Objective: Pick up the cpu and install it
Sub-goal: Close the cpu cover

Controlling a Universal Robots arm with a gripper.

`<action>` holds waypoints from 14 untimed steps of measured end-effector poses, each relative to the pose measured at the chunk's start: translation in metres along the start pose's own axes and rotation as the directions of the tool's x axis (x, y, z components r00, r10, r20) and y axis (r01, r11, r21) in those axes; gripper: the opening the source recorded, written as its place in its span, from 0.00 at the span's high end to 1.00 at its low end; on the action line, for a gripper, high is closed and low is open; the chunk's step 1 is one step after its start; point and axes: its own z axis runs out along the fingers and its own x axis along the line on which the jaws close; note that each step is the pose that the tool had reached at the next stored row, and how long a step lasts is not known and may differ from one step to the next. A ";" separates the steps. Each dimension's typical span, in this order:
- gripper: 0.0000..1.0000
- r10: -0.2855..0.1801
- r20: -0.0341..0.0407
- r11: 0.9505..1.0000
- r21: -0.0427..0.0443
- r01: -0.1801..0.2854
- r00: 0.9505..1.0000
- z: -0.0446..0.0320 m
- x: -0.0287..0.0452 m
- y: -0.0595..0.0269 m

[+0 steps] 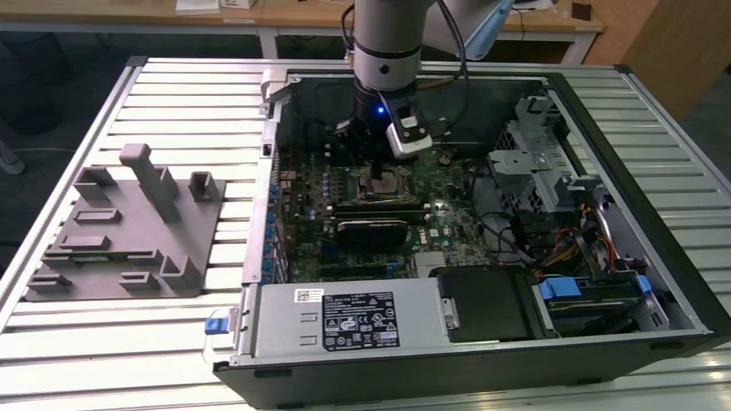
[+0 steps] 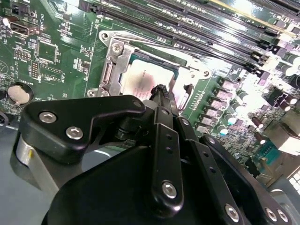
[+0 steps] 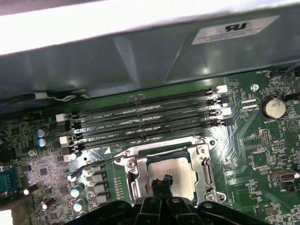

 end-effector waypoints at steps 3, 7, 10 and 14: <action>0.89 -0.004 0.000 1.000 0.000 0.004 1.000 0.0008 0.0012 -0.0004; 0.89 -0.031 0.000 1.000 0.000 0.031 1.000 0.0023 0.0033 -0.0016; 0.89 -0.048 -0.001 0.999 -0.001 0.048 0.999 0.0039 0.0056 -0.0034; 0.89 -0.079 -0.001 0.997 -0.001 0.079 0.997 0.0065 0.0073 -0.0044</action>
